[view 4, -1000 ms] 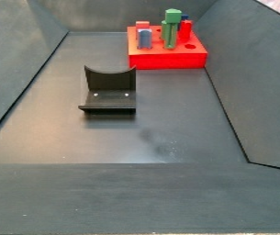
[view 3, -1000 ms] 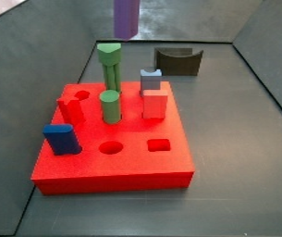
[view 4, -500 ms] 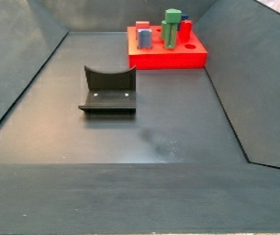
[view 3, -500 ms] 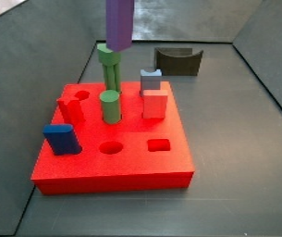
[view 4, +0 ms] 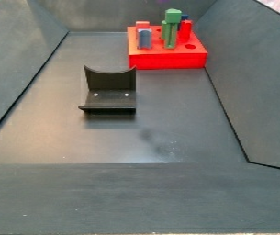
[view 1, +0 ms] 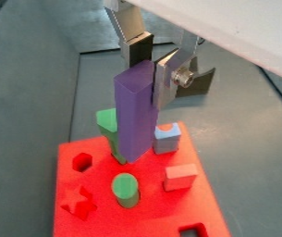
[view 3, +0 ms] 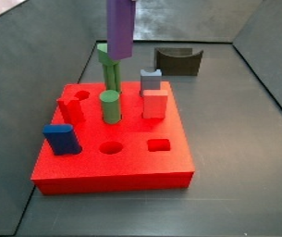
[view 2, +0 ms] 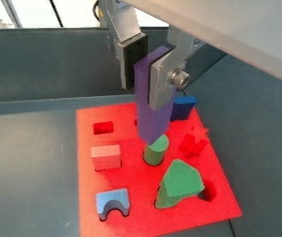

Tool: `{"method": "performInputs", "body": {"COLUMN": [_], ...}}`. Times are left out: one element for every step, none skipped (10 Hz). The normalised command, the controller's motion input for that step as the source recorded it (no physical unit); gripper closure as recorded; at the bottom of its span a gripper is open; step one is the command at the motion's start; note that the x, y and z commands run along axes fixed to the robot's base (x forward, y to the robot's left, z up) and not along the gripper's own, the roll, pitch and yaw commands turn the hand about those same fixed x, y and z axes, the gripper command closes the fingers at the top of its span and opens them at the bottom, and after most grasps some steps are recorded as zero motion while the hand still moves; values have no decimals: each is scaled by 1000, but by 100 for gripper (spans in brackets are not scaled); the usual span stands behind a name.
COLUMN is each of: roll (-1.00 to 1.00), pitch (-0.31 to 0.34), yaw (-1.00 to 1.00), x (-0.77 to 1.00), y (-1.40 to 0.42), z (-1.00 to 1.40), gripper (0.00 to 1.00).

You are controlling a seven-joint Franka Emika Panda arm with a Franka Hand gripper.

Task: Pick up the rectangle object. Move up. Move to above the board. Insert the rectangle object.
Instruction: Insert the rectangle object.

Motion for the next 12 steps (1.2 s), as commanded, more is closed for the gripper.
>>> {"method": "performInputs", "body": {"roll": [0,0,36,0,0,0,-11,-27,-137,-150,0,10], "pitch": [76,29,11,0,-4,-4,-54,-223,-261,-204,-114,0], "yaw": [-457,-511,-611,-1000,-1000,-1000,-1000,-820,-397,-237,-46,-46], "x": [346,337,243,0,0,0,0,-29,220,534,289,71], "y": [-414,-426,-360,-40,0,0,0,-274,-380,-374,-146,-89], "z": [20,46,0,-183,-246,-251,-446,-543,-494,-469,-143,-17], "gripper": [100,100,100,100,100,100,100,100,100,100,100,100]}}
